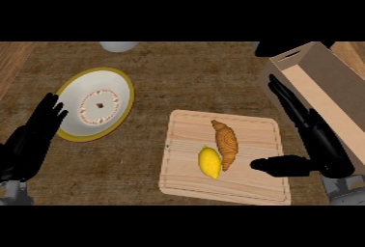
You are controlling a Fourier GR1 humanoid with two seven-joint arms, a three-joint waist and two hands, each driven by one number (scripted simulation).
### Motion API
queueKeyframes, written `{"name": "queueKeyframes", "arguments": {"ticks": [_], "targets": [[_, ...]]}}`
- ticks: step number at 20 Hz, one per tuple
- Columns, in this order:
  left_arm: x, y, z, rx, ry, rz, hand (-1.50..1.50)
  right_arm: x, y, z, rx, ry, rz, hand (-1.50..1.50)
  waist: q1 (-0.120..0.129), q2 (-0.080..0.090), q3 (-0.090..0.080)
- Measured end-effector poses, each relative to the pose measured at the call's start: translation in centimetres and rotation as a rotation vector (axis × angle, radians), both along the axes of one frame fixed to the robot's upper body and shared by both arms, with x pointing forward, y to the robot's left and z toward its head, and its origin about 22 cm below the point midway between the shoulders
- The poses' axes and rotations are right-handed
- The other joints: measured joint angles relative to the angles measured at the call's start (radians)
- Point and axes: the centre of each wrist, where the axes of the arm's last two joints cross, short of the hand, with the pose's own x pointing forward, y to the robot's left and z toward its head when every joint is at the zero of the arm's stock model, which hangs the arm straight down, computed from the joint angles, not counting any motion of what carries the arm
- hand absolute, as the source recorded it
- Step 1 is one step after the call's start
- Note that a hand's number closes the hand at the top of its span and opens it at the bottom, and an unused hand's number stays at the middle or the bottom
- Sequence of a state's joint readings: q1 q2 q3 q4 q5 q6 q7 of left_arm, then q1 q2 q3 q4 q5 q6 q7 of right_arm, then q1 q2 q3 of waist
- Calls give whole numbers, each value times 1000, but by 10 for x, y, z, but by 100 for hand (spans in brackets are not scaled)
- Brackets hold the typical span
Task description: Pick the croissant from the cutting board and place it in the cardboard box
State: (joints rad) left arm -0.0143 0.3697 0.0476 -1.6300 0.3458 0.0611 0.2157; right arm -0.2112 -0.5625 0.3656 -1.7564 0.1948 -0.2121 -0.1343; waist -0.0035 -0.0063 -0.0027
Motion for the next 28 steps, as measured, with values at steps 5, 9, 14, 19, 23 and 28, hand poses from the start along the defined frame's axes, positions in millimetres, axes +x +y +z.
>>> {"name": "queueKeyframes", "arguments": {"ticks": [5,9,14,19,23,28], "targets": [[1,4,2,2,2,-5,0,-4,3,19,-368,102,-58,-150,1,-3,-4],[1,6,2,0,8,-13,0,-9,25,32,-594,195,-111,-150,10,-2,-4],[5,0,2,-4,1,-30,0,-5,66,37,-777,333,-163,-150,19,3,-2],[3,-3,3,-6,3,-24,0,3,104,37,-838,470,-195,-150,17,5,1],[2,-4,3,-7,2,-21,0,10,122,37,-842,523,-194,-150,12,6,2],[0,-2,2,-12,0,-20,0,15,124,37,-855,566,-184,-150,9,5,2]]}}
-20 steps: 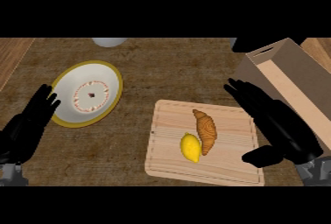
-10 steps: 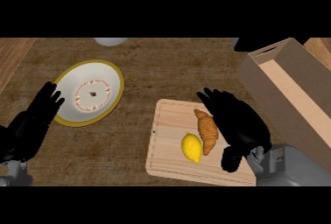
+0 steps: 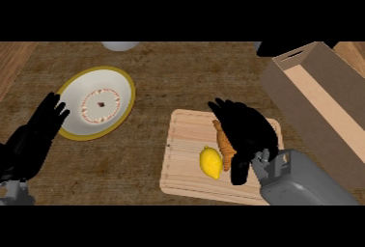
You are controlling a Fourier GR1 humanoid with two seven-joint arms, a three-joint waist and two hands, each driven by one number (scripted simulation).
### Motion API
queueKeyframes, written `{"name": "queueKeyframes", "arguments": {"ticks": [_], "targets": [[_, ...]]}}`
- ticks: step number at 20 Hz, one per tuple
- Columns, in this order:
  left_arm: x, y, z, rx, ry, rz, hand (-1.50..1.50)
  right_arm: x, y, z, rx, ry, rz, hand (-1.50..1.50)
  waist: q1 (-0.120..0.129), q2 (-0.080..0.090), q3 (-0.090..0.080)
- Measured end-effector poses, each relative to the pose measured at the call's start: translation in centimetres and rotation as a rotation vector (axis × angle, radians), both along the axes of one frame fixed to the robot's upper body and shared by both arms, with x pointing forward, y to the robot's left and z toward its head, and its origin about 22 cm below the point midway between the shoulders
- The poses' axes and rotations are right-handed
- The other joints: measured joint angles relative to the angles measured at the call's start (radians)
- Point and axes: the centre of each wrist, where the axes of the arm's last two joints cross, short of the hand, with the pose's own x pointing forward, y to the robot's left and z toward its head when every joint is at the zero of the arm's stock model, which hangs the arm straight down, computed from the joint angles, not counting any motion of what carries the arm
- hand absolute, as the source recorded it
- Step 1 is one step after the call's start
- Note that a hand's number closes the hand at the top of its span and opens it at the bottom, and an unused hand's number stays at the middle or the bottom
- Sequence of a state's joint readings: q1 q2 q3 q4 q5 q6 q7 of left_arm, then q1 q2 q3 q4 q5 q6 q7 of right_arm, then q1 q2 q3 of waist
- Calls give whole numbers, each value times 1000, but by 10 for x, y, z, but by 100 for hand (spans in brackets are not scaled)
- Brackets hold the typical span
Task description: Pick the croissant from the cutting board and place it in the cardboard box
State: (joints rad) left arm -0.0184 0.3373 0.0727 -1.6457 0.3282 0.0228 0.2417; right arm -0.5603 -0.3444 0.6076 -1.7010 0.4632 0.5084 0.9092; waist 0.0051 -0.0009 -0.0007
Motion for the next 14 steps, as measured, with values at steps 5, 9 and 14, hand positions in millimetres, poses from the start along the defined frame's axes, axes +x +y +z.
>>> {"name": "queueKeyframes", "arguments": {"ticks": [5,9,14], "targets": [[-7,5,1,-3,3,4,0,1,-5,-13,-38,26,-12,-150,-1,0,0],[-3,4,0,3,-2,8,0,-5,-7,-22,-47,33,-12,-150,-3,0,1],[3,4,-4,0,-6,6,0,-4,3,-22,-40,12,5,-150,-3,1,1]]}}
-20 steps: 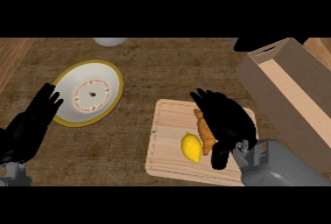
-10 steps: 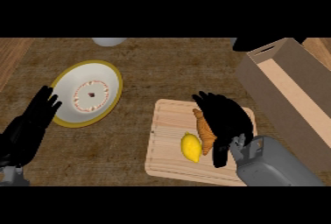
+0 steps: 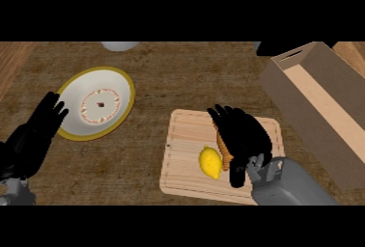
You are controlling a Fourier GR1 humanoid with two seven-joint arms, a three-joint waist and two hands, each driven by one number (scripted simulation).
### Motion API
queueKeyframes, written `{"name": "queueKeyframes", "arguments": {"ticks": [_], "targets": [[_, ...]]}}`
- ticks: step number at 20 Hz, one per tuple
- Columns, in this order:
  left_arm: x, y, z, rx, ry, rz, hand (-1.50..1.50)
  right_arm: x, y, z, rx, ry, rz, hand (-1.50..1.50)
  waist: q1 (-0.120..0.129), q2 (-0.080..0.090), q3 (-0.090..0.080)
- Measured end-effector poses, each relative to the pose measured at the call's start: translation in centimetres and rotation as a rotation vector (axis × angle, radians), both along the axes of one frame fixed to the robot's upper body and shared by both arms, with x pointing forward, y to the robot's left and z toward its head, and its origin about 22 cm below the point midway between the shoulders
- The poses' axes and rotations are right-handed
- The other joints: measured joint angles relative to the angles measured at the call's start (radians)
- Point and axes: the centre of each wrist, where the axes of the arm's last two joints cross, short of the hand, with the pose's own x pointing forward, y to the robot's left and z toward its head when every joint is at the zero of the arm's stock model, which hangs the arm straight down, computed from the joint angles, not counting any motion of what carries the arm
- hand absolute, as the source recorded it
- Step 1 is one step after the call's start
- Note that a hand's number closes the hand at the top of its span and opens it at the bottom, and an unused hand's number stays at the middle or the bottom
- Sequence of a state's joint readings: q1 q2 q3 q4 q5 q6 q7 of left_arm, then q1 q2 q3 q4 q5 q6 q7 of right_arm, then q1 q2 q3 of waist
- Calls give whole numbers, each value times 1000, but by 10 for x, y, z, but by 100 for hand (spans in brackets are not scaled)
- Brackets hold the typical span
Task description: Pick the croissant from the cutting board and place it in the cardboard box
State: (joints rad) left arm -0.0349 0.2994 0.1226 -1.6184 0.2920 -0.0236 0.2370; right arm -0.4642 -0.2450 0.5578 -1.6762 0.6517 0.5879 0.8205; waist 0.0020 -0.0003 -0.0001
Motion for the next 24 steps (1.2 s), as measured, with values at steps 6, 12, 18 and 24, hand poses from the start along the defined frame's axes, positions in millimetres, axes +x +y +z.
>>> {"name": "queueKeyframes", "arguments": {"ticks": [6,12,18,24], "targets": [[2,1,7,1,3,-4,0,7,4,-6,-47,-15,8,-150,2,0,0],[-3,0,3,1,3,-2,0,7,11,-10,-74,-5,-1,-150,1,0,0],[-3,-5,-3,1,4,-7,0,12,23,-25,-112,14,-23,-150,1,0,0],[-5,-1,5,-1,6,-6,0,17,21,-35,-153,22,-40,-150,1,0,0]]}}
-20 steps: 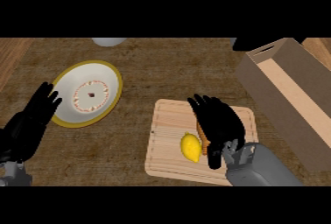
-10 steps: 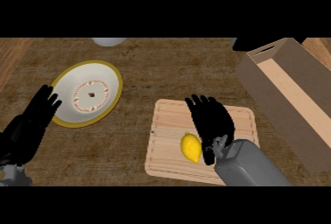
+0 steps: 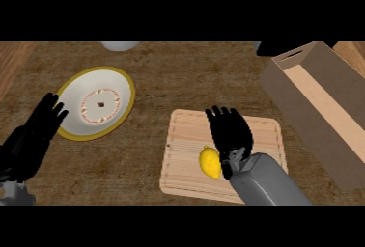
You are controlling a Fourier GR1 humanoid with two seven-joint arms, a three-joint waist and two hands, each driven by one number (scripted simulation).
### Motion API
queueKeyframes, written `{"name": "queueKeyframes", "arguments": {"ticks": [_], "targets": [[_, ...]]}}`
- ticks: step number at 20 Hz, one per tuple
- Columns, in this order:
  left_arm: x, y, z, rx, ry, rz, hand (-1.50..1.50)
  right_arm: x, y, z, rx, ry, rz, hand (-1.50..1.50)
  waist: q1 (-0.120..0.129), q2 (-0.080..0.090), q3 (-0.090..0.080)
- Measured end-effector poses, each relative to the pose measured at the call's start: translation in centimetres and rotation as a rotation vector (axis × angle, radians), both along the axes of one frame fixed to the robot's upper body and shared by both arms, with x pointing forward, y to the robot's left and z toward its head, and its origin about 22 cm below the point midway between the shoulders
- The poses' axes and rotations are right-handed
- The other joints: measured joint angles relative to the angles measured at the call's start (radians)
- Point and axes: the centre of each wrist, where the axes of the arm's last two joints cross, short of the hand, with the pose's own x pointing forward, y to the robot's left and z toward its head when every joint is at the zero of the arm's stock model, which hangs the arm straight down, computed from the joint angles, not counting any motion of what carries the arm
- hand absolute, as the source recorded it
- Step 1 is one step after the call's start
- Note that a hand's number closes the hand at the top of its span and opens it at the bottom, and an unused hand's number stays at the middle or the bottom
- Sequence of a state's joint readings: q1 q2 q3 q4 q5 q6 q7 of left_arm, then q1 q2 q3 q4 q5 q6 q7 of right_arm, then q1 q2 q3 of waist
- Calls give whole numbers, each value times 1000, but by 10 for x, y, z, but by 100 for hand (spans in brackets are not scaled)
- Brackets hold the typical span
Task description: Pick the croissant from the cutting board and place it in the cardboard box
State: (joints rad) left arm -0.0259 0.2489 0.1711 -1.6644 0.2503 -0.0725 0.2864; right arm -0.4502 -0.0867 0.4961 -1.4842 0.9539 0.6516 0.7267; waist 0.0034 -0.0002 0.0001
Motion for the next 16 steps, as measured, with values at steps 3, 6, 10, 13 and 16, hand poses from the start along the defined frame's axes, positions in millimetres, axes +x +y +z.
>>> {"name": "queueKeyframes", "arguments": {"ticks": [3,6,10,13,16], "targets": [[0,-1,-2,3,1,1,0,3,-1,-2,-11,4,1,-150,0,0,0],[-1,-1,0,8,-2,3,0,5,-5,-8,-18,15,-2,-150,0,0,0],[5,0,-2,5,2,0,0,6,-4,-20,-43,40,-1,-150,-1,0,0],[3,0,-5,3,-1,0,0,15,-5,-28,-49,49,-9,-150,1,0,0],[0,-2,-4,1,-2,4,0,17,-6,-31,-57,59,-12,-150,1,0,0]]}}
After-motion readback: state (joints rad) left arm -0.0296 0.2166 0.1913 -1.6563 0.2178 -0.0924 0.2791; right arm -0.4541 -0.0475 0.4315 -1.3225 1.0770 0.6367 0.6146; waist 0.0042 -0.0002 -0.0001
